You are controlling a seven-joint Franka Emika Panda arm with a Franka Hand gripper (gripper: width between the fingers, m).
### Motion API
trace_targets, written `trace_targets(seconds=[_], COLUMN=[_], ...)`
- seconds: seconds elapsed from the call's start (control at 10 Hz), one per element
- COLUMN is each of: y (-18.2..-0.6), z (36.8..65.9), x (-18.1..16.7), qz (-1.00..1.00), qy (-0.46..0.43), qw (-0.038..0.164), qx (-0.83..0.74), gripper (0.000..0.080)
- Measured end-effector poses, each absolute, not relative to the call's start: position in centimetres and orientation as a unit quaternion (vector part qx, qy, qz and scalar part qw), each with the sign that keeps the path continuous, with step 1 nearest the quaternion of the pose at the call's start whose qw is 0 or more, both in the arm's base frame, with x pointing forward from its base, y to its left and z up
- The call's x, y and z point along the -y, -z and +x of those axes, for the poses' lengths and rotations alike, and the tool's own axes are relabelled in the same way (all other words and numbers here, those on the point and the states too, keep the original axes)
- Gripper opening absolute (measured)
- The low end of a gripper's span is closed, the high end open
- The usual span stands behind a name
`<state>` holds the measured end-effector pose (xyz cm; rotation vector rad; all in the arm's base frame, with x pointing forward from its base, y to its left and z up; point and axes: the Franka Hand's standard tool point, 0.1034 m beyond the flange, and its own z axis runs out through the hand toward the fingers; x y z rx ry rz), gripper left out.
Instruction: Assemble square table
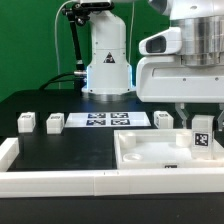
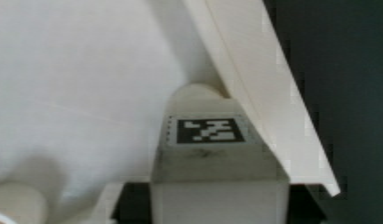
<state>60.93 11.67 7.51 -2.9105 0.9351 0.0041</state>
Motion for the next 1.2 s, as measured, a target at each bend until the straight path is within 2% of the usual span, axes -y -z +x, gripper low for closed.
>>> trace_targets(seconds=[0.9, 1.2], y=[-7.5, -7.5], z=[60.89, 60.9], x=[-11.93, -11.87], qz=[-0.778, -0.739], qy=[-0.008, -0.014], qw=[0.042, 0.045], qx=[-0.626, -0.672], gripper=[0.0291, 0.0291])
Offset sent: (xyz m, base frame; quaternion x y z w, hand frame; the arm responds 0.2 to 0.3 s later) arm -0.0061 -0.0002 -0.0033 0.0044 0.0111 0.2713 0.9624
